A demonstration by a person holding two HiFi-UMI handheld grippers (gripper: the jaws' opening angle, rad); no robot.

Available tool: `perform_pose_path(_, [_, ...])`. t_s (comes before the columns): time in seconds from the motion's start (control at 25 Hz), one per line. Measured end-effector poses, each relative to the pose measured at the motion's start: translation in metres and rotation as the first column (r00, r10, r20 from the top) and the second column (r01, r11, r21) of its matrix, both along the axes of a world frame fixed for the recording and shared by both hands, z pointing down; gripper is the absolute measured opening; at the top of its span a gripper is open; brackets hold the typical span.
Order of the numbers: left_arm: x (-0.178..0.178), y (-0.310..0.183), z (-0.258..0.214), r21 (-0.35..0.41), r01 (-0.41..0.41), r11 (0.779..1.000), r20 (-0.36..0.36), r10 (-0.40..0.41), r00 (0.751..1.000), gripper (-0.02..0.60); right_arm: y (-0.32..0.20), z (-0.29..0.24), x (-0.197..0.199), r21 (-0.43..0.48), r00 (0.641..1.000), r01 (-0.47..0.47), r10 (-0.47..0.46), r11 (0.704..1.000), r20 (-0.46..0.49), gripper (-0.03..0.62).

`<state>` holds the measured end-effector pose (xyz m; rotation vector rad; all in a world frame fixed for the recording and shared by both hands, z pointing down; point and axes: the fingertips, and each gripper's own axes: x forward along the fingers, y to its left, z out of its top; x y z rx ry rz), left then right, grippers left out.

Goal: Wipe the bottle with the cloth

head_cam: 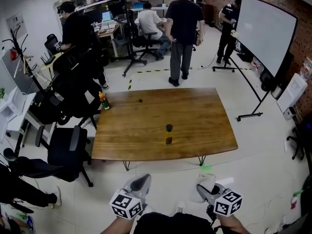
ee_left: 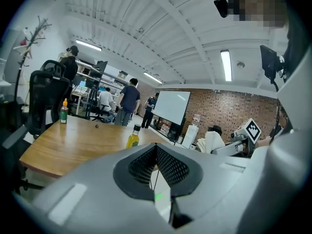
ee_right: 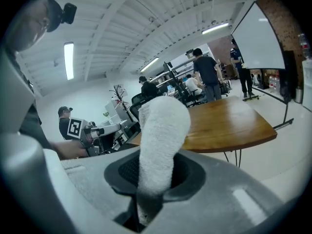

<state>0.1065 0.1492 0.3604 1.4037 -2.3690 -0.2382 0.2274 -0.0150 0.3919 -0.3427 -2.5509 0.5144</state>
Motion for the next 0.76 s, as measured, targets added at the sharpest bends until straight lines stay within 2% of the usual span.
perform_pose_path(0.36, [0.001,0.006,0.002,-0.049,-0.009,0.999,0.035,0.011,0.999,0.017,0.001,-0.005,-0.005,0.011,1.0,0.014,-0.014,1.0,0.021,0.071])
perform_pose_path(0.76, [-0.001,-0.002,-0.005,-0.057,-0.026,0.998,0.056,0.029,0.998,0.017,-0.005,-0.009,-0.011,0.008,1.0,0.011,-0.011,1.0,0.013,0.071])
